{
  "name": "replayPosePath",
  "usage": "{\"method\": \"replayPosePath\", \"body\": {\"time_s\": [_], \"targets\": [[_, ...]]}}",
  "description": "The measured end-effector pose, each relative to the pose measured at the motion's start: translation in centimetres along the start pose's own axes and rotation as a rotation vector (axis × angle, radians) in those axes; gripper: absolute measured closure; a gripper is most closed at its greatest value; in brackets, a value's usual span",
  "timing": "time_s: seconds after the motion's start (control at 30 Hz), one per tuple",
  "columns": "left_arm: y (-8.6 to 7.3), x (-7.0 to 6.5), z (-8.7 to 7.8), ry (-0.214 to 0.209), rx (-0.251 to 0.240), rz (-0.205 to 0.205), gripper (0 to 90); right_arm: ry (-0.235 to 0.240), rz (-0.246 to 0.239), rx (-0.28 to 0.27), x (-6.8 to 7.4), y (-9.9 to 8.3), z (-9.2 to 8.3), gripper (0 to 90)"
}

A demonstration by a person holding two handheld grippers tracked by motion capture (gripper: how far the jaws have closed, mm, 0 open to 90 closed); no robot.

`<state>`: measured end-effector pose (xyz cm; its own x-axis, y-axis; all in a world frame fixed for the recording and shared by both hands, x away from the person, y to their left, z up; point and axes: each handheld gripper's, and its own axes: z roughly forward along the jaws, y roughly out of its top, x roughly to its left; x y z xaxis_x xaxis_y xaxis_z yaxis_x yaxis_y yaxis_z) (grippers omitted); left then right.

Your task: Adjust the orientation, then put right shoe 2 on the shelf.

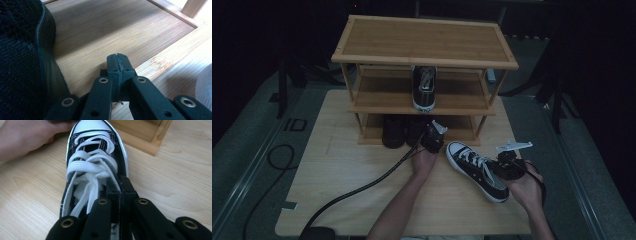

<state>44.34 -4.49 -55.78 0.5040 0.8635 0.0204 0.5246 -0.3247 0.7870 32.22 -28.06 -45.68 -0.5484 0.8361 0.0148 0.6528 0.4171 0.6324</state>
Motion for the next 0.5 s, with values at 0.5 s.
{"method": "replayPosePath", "body": {"time_s": [0.5], "targets": [[0.01, 0.06, 0.04, -0.005, 0.001, -0.005, 90.0, -0.011, 0.019, -0.023, -1.02, 0.77, -0.58, 88.6]]}}
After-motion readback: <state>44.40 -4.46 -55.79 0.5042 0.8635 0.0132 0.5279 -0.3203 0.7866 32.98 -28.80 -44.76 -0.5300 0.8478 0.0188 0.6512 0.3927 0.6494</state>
